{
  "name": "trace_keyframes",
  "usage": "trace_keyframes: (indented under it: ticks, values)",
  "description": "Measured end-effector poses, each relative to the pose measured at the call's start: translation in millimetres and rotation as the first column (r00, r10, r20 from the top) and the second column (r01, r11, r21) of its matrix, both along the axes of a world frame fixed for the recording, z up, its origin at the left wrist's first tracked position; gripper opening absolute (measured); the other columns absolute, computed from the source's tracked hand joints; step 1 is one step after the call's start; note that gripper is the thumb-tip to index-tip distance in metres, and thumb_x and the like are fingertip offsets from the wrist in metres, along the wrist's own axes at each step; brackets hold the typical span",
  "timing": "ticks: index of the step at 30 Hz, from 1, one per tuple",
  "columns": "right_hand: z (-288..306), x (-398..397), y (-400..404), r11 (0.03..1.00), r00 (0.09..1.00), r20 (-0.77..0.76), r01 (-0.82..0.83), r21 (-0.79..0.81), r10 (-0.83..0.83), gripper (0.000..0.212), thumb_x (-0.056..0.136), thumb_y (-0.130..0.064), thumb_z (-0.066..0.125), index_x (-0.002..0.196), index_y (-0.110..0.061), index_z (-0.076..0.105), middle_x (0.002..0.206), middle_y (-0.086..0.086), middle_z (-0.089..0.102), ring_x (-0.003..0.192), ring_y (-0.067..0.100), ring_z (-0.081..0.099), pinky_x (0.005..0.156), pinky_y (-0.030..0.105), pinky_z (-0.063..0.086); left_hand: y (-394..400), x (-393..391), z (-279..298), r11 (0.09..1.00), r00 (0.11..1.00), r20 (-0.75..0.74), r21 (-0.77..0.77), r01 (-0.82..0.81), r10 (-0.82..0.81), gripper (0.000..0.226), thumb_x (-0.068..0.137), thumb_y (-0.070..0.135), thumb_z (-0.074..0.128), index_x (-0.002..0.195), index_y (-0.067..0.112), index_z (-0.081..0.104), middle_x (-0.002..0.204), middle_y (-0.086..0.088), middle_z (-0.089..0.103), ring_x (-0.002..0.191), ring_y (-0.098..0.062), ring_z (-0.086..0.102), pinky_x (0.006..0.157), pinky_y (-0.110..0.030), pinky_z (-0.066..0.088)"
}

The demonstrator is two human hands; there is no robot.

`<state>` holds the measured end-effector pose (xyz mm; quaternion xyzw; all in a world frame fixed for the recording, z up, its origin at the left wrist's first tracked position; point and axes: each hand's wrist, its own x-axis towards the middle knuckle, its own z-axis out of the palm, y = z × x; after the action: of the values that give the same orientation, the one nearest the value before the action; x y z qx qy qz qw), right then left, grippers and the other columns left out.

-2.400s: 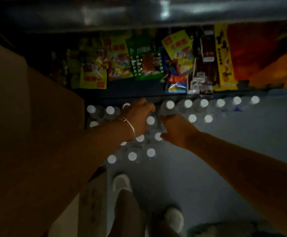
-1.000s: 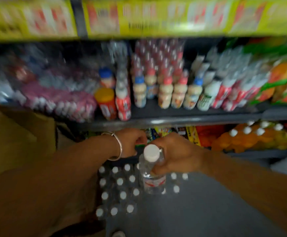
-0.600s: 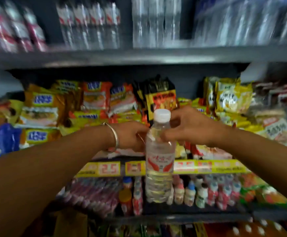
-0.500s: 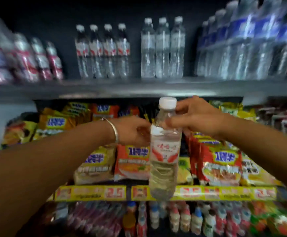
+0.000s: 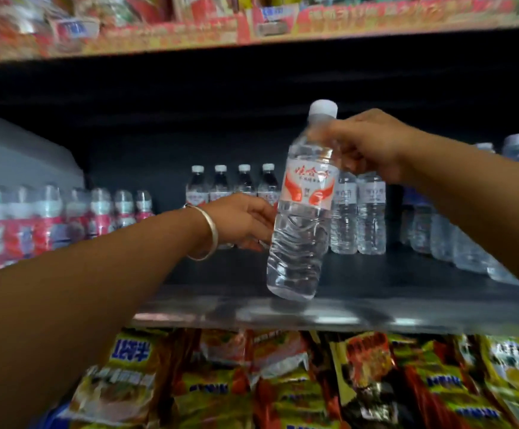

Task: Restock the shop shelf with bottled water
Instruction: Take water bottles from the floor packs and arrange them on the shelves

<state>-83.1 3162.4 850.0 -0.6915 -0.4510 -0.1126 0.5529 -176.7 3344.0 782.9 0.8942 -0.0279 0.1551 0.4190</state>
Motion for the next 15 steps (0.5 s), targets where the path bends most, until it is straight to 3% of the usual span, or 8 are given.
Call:
trace_keyframes:
  ticks: [2,5,10,13,15]
  values:
    - [7,11,16,0.999,0.999,0.02,0.031,-0.034,-0.03,0.033,0.073,-0.039,0.072,0.055,-0.017,0.055,0.046,0.0,0.044,0.042,0.013,0.036,0.044,0.021,0.024,11,8,5,0.999,0.999,0.015,-0.013,-0.031,0.031,0.02,0.083,-0.009,0.058,0.096,0.006,0.061,0.089,-0.009,0.066,0.071,-0.014,0.065,0.061,-0.023,0.058]
    - [11,27,43,0.996,0.998,0.047,0.047,-0.081,-0.043,0.033,0.069,-0.043,0.074,0.062,-0.016,0.057,0.053,0.004,0.046,0.049,0.016,0.039,0.048,0.024,0.028,33,20,7,0.993,0.993,0.052,-0.055,-0.104,0.107,0.018,0.083,-0.007,0.059,0.085,0.011,0.061,0.082,-0.007,0.063,0.074,-0.018,0.063,0.068,-0.023,0.057]
    - [7,57,92,0.991,0.999,0.041,-0.003,-0.135,0.009,0.031,0.076,-0.034,0.074,0.064,-0.009,0.06,0.048,-0.002,0.046,0.046,0.011,0.038,0.046,0.022,0.029,74,40,2,0.975,0.973,0.073,-0.052,-0.215,0.219,0.017,0.082,-0.005,0.061,0.097,0.004,0.061,0.086,-0.006,0.063,0.08,-0.018,0.063,0.072,-0.026,0.056]
    - [4,72,129,0.993,1.0,0.022,-0.019,-0.114,0.022,0.041,0.076,-0.031,0.074,0.088,0.008,0.068,0.047,0.0,0.047,0.043,0.011,0.038,0.043,0.019,0.028,100,50,-3,0.962,0.962,0.071,-0.09,-0.256,0.262,0.018,0.081,-0.008,0.059,0.087,0.009,0.059,0.084,-0.007,0.062,0.076,-0.018,0.061,0.067,-0.024,0.056]
    - [4,78,153,0.991,0.999,0.017,-0.024,-0.129,0.027,0.044,0.076,-0.031,0.074,0.095,0.008,0.068,0.043,-0.001,0.049,0.037,0.008,0.039,0.038,0.014,0.03,115,54,-6,0.955,0.956,0.064,-0.108,-0.278,0.286,0.021,0.081,-0.011,0.058,0.083,0.009,0.058,0.084,-0.009,0.061,0.079,-0.021,0.06,0.074,-0.029,0.055]
